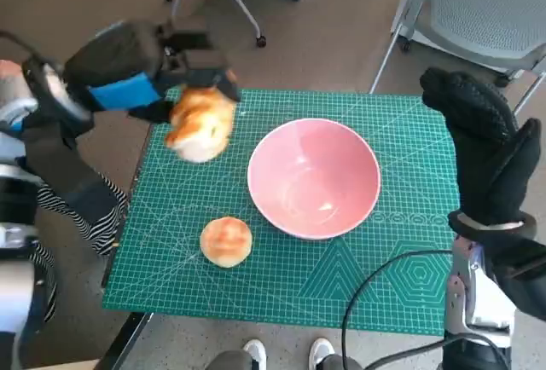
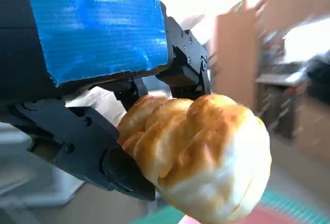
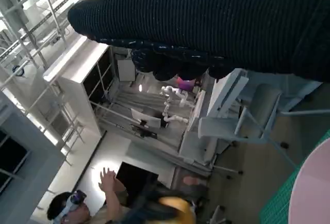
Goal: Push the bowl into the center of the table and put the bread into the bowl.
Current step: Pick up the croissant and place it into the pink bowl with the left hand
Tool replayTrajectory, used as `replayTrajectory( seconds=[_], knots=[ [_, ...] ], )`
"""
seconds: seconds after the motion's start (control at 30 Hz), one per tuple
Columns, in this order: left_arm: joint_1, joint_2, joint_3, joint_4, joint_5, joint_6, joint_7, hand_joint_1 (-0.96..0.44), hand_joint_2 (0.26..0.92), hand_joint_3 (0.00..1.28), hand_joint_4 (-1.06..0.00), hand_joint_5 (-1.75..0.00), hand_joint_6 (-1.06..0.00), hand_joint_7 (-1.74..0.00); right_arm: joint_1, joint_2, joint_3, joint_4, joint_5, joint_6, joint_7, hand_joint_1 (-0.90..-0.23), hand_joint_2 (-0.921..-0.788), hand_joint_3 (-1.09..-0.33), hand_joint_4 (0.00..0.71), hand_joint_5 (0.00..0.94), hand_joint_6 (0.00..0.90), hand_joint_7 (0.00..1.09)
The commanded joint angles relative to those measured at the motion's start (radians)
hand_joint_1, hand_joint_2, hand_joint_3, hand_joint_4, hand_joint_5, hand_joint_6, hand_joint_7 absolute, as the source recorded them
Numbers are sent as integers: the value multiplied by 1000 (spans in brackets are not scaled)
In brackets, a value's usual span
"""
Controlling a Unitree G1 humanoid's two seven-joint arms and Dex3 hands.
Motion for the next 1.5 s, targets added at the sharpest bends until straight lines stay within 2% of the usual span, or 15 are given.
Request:
replayTrajectory(
  seconds=[0.03,0.2,0.3,0.57,0.87,1.07,1.13,1.17,1.2,1.23,1.3,1.4,1.5],
  knots=[
    [-18,-83,8,-77,-26,46,-50,0,911,35,-703,-1029,-732,-1175,12,-2,0,10,10,5,7,-669,-921,-667,188,0,92,541],
    [-10,-154,-2,-114,-32,103,-115,1,901,20,-742,-988,-772,-1128,16,0,1,6,9,3,6,-669,-921,-667,188,0,92,541],
    [-9,-200,-16,-84,11,105,-122,1,907,17,-725,-1006,-769,-1129,20,1,1,5,8,0,5,-669,-921,-667,188,0,93,541],
    [-30,-306,-53,46,147,80,-66,0,920,66,-624,-1111,-705,-1197,30,-3,-6,3,12,-3,7,-670,-921,-667,188,0,91,539],
    [-43,-362,-83,149,301,97,62,-1,920,84,-622,-1121,-663,-1234,41,-5,-10,-17,15,9,3,-669,-921,-670,187,0,87,537],
    [-47,-387,-99,205,319,120,53,-1,921,119,-579,-1166,-624,-1275,44,-6,-13,-26,18,20,0,-677,-921,-671,186,1,86,536],
    [-43,-390,-102,212,312,131,34,-1,921,173,-509,-1234,-570,-1332,46,-6,-14,-31,19,24,0,-683,-921,-670,186,1,86,536],
    [-40,-391,-103,214,308,136,24,-70,921,194,-468,-1125,-545,-1359,46,-6,-14,-33,19,27,-1,-683,-921,-670,186,1,86,537],
    [-37,-390,-103,211,302,144,8,-169,921,227,-452,-882,-505,-1402,46,-6,-14,-36,19,29,-2,-684,-921,-670,186,1,86,537],
    [-34,-390,-103,209,298,149,-4,-146,893,219,-422,-757,-444,-1265,46,-6,-15,-37,19,31,-2,-685,-921,-670,186,1,86,537],
    [-29,-387,-103,199,288,169,-41,-95,842,140,-353,-345,-364,-722,47,-6,-16,-43,19,37,-4,-685,-921,-670,186,1,86,537],
    [-22,-382,-100,181,276,198,-83,-89,795,63,-213,-113,-275,-377,47,-6,-17,-46,18,41,-4,-686,-921,-670,186,1,86,537],
    [-16,-374,-94,159,263,224,-120,-104,768,27,-115,-37,-217,-236,48,-5,-17,-49,18,43,-4,-686,-921,-670,185,1,86,537]
  ],
)
